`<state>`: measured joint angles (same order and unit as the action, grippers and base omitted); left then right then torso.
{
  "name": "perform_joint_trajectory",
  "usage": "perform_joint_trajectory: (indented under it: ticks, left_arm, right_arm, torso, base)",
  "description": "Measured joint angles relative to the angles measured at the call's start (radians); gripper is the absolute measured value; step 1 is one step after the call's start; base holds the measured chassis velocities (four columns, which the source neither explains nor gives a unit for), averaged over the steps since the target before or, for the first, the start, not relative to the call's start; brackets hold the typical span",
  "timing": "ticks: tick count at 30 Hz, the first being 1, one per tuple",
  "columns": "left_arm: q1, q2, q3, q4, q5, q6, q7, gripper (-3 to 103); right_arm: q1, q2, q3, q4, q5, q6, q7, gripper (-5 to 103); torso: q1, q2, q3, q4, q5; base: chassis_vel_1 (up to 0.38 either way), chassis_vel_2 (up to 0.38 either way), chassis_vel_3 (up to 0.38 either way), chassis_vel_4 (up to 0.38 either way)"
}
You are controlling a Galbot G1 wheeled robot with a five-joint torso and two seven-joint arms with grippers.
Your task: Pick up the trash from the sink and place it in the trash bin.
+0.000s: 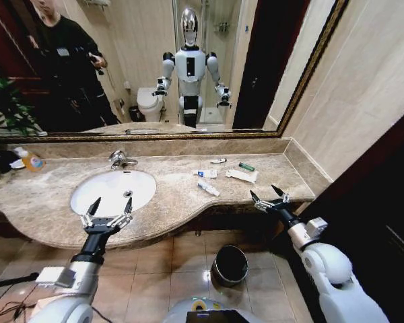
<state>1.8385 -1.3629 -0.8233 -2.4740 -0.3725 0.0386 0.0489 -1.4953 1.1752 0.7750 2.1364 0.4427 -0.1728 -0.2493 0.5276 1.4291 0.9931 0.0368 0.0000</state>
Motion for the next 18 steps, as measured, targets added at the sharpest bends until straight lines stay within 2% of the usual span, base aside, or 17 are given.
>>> perform_joint_trajectory:
  ticks: [18]
  left_arm:
    - [0.0,0.0,0.0,0.0,0.0,0.0,0.0,100]
  right_arm:
    - [0.018,-0.014,-0.013,-0.006,0.023,-0.017,0.007,100]
  torso:
    - [0.0,0.0,0.0,0.0,0.0]
  base:
    - [0.0,0.0,0.0,0.0]
